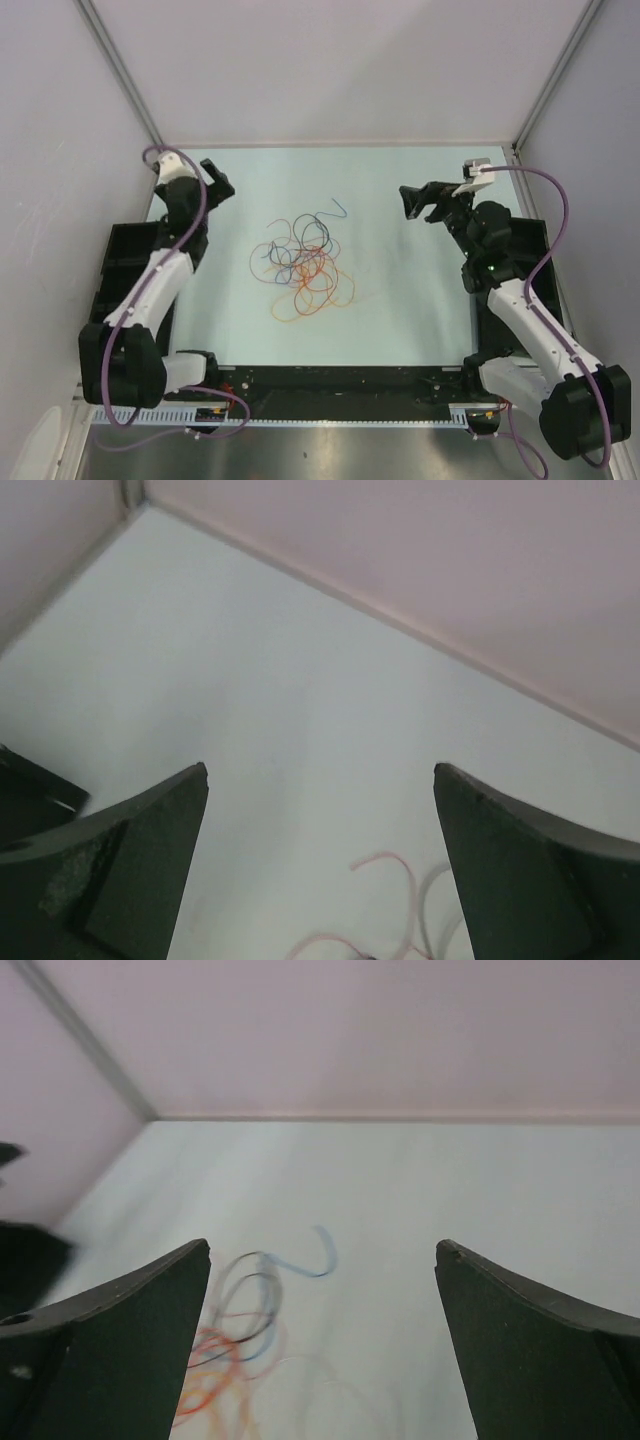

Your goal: Untangle the cables

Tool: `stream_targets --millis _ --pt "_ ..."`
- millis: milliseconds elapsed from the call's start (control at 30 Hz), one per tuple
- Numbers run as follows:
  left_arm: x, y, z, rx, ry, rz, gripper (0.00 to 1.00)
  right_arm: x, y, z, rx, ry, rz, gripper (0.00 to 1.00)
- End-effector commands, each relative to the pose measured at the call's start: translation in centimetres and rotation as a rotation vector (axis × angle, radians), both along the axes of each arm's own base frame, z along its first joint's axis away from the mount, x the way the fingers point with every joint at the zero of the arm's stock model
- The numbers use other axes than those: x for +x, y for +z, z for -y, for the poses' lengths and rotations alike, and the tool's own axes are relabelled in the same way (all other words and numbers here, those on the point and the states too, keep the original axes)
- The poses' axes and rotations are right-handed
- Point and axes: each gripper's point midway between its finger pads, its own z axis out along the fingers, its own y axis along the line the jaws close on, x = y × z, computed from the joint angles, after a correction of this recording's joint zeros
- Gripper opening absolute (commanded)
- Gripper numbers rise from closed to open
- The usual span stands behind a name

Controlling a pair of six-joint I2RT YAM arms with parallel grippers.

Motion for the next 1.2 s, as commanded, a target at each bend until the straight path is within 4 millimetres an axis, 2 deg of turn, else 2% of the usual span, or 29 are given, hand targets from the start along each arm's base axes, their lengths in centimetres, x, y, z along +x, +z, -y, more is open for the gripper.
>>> stream_targets --millis 0,67,100,133,167,200,267,300,500,633,800,1167 --pt "-3.6 -12.4 2.5 -0.402 -0.034 -0.562 1.00 -2.3 -3.1 -6.1 0.335 0.380 -0.284 1.00" --pt "-3.8 -12.4 3.5 -0.351 -0.043 -0.578 1.00 -1.9 -5.2 -8.4 0.343 0.385 -0.407 1.00" --pt "-4.2 -12.1 5.1 -0.304 -0.082 -0.561 1.00 -1.3 -6.1 -8.3 0.317 0.308 -0.413 1.00" --pt "-5.3 -11.6 5.4 -0.272 -0.088 -0.530 1.00 -1.5 -7.4 -8.6 0.256 0.276 -0.428 1.00" --pt "-5.9 -11.5 5.8 -0.242 -0.095 -0.527 1.00 -2.4 -8.1 -10.2 0.220 0.284 -0.444 1.00" --pt "-6.5 -11.6 6.5 -0.218 -0.115 -0.530 1.00 -2.4 -9.1 -10.3 0.198 0.252 -0.463 1.00" --pt "-7.9 -12.3 6.8 -0.200 -0.123 -0.571 1.00 -3.1 -10.8 -11.5 0.163 0.273 -0.510 0.99" --pt "-8.4 -12.8 6.9 -0.184 -0.121 -0.592 0.96 -3.1 -12.4 -11.5 0.144 0.240 -0.550 0.98" --pt "-10.8 -14.8 8.2 -0.091 -0.152 -0.641 0.90 -3.9 -16.1 -12.8 0.036 0.207 -0.601 0.96" --pt "-10.3 -15.2 9.3 -0.080 -0.191 -0.635 0.81 -3.9 -18.2 -12.9 0.008 0.194 -0.642 0.93" --pt "-9.7 -15.9 10.2 -0.035 -0.210 -0.659 0.77 -3.9 -18.9 -13.0 -0.004 0.196 -0.647 0.93" --pt "-8.1 -15.7 11.1 0.016 -0.229 -0.639 0.68 -4.0 -19.8 -13.8 -0.014 0.243 -0.657 0.91"
